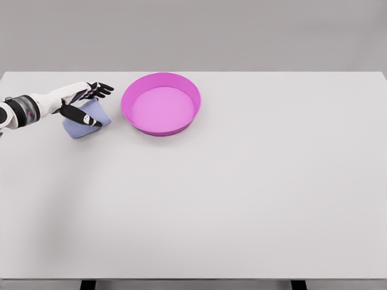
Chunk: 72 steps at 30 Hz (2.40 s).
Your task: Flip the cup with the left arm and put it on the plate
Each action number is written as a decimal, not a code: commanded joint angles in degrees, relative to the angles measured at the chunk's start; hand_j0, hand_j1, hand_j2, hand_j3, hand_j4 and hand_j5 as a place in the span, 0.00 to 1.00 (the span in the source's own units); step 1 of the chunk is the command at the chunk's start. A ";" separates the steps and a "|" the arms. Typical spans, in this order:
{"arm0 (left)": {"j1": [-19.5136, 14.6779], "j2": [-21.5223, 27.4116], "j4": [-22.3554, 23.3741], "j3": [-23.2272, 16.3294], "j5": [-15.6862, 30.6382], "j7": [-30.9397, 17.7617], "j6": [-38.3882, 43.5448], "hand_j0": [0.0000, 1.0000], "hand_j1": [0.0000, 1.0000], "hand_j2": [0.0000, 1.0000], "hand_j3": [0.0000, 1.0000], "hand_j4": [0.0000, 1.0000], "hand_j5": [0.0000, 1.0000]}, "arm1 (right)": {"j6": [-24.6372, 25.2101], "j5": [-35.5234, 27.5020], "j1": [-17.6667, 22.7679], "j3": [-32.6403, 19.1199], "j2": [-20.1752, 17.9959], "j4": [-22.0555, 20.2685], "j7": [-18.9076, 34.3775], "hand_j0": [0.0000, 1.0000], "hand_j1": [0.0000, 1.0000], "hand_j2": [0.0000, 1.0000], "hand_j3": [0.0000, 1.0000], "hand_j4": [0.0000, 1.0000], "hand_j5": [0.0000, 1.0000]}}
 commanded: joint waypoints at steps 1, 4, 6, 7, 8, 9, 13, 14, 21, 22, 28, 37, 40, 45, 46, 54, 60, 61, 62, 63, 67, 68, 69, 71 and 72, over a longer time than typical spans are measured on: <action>0.00 0.02 0.03 0.05 0.30 0.20 0.03 0.89 0.89 0.89 0.89 0.89 0.89 | 0.00 -0.03 0.00 0.00 0.00 0.00 0.01 1.00 1.00 1.00 1.00 1.00 1.00; 0.09 -0.33 0.20 0.05 0.30 0.28 0.03 0.91 0.91 0.91 0.91 0.91 0.91 | 0.00 -0.03 0.00 0.00 0.00 0.00 0.01 1.00 1.00 1.00 1.00 1.00 1.00; 0.09 -0.33 0.55 0.05 0.30 0.28 0.12 0.95 0.95 0.95 0.95 0.95 0.95 | 0.00 0.06 0.00 0.00 0.00 0.00 0.01 1.00 1.00 1.00 1.00 1.00 1.00; 0.09 -0.42 0.99 0.05 0.30 0.28 0.03 0.95 0.95 0.95 0.95 0.95 0.95 | 0.00 -0.03 0.00 0.00 0.00 0.00 0.01 1.00 1.00 1.00 1.00 1.00 1.00; 0.09 -0.42 1.08 0.05 0.30 0.28 0.12 0.95 0.95 0.95 0.95 0.95 0.95 | 0.00 0.06 0.00 0.00 0.00 0.00 0.01 1.00 1.00 1.00 1.00 1.00 1.00; 0.09 -0.42 1.08 0.05 0.30 0.28 0.03 0.95 0.95 0.95 0.95 0.95 0.95 | 0.00 0.06 0.00 0.00 0.00 0.00 0.01 1.00 1.00 1.00 1.00 1.00 1.00; 0.09 -0.77 1.17 -0.04 0.30 0.20 1.17 0.96 0.96 0.96 0.96 0.96 0.96 | 0.00 0.06 0.00 0.00 0.00 0.00 0.01 1.00 1.00 1.00 1.00 1.00 1.00; 0.09 -0.77 1.17 -0.13 0.39 0.20 1.26 0.96 0.96 0.96 0.96 0.96 0.96 | 0.00 -0.03 0.00 0.00 0.00 0.00 0.01 1.00 1.00 1.00 1.00 1.00 1.00; 0.18 -0.77 1.17 -0.13 0.74 0.02 2.05 0.92 0.92 0.92 0.92 0.92 0.92 | 0.00 -0.03 0.00 0.00 0.00 0.00 0.01 1.00 1.00 1.00 1.00 1.00 1.00; 0.18 -0.77 1.08 -0.13 0.74 0.02 2.05 0.86 0.86 0.86 0.86 0.86 0.86 | 0.00 0.06 0.00 0.00 0.00 0.00 0.01 1.00 1.00 1.00 1.00 1.00 1.00; 0.09 -0.77 0.99 -0.13 0.83 0.02 1.96 0.78 0.78 0.78 0.78 0.78 0.78 | 0.00 0.06 0.00 0.00 0.00 0.00 0.01 1.00 1.00 1.00 1.00 1.00 1.00; 0.09 -0.77 -0.76 0.84 1.53 0.11 0.91 0.77 0.77 0.77 0.77 0.77 0.77 | 0.00 -0.03 0.00 0.00 0.00 0.00 0.01 1.00 1.00 1.00 1.00 1.00 1.00; 0.09 -0.77 -2.08 1.01 1.71 0.20 0.91 0.77 0.77 0.77 0.77 0.77 0.77 | 0.00 -0.03 0.00 0.00 0.00 0.00 0.01 1.00 1.00 1.00 1.00 1.00 1.00; 0.35 -0.86 -3.22 3.38 2.50 0.20 -1.99 0.77 0.77 0.77 0.77 0.77 0.77 | 0.00 -0.03 0.00 0.00 0.00 0.00 0.01 1.00 1.00 1.00 1.00 1.00 1.00; 0.26 -1.21 -3.23 3.39 2.85 0.20 -2.78 0.77 0.77 0.77 0.77 0.77 0.77 | 0.00 0.06 0.00 0.00 0.00 0.00 0.01 1.00 1.00 1.00 1.00 1.00 1.00; 0.35 -3.75 -4.02 5.14 3.90 0.20 -9.55 0.77 0.77 0.77 0.77 0.77 0.77 | 0.00 -0.03 0.00 0.00 0.00 0.00 0.01 1.00 1.00 1.00 1.00 1.00 1.00; 0.26 -7.71 -3.93 5.41 3.91 0.37 -10.78 0.77 0.77 0.77 0.77 0.77 0.77 | 0.00 0.06 0.00 0.00 0.00 0.00 0.01 1.00 1.00 1.00 1.00 1.00 1.00; 0.35 -8.06 -3.93 6.02 3.91 0.37 -10.87 0.77 0.77 0.77 0.77 0.77 0.77 | 0.00 -0.03 0.00 0.00 0.00 0.00 0.01 1.00 1.00 1.00 1.00 1.00 1.00; 0.35 -8.76 -3.93 6.20 3.91 0.37 -10.87 0.77 0.77 0.77 0.77 0.77 0.77 | 0.00 0.06 0.00 0.00 0.00 0.00 0.01 1.00 1.00 1.00 1.00 1.00 1.00; 0.35 -9.64 -3.93 6.64 3.91 0.37 -10.87 0.77 0.77 0.77 0.77 0.77 0.77 | 0.00 -0.03 0.00 0.00 0.00 0.00 0.01 1.00 1.00 1.00 1.00 1.00 1.00; 0.44 -11.58 -3.67 7.25 3.99 0.46 -10.78 0.77 0.77 0.77 0.77 0.77 0.77 | 0.00 -0.03 0.00 0.00 0.00 0.00 0.01 1.00 1.00 1.00 1.00 1.00 1.00; 0.53 -12.37 -3.49 8.22 3.99 0.46 -10.78 0.77 0.77 0.77 0.77 0.77 0.77 | 0.00 -0.03 0.00 0.00 0.00 0.00 0.01 1.00 1.00 1.00 1.00 1.00 1.00; 0.61 -13.33 -3.40 8.48 3.99 0.46 -10.69 0.77 0.77 0.77 0.77 0.77 0.77 | 0.00 0.06 0.00 0.00 0.00 0.00 0.01 1.00 1.00 1.00 1.00 1.00 1.00; 0.62 -14.65 -2.87 8.83 3.82 0.46 -10.43 0.77 0.77 0.77 0.77 0.77 0.77 | 0.00 -0.03 0.00 0.00 0.00 0.00 0.01 1.00 1.00 1.00 1.00 1.00 1.00; 0.70 -15.09 -2.26 9.27 3.73 0.46 -10.52 0.77 0.77 0.77 0.77 0.77 0.77 | 0.00 -0.03 0.00 0.00 0.00 0.00 0.01 1.00 1.00 1.00 1.00 1.00 1.00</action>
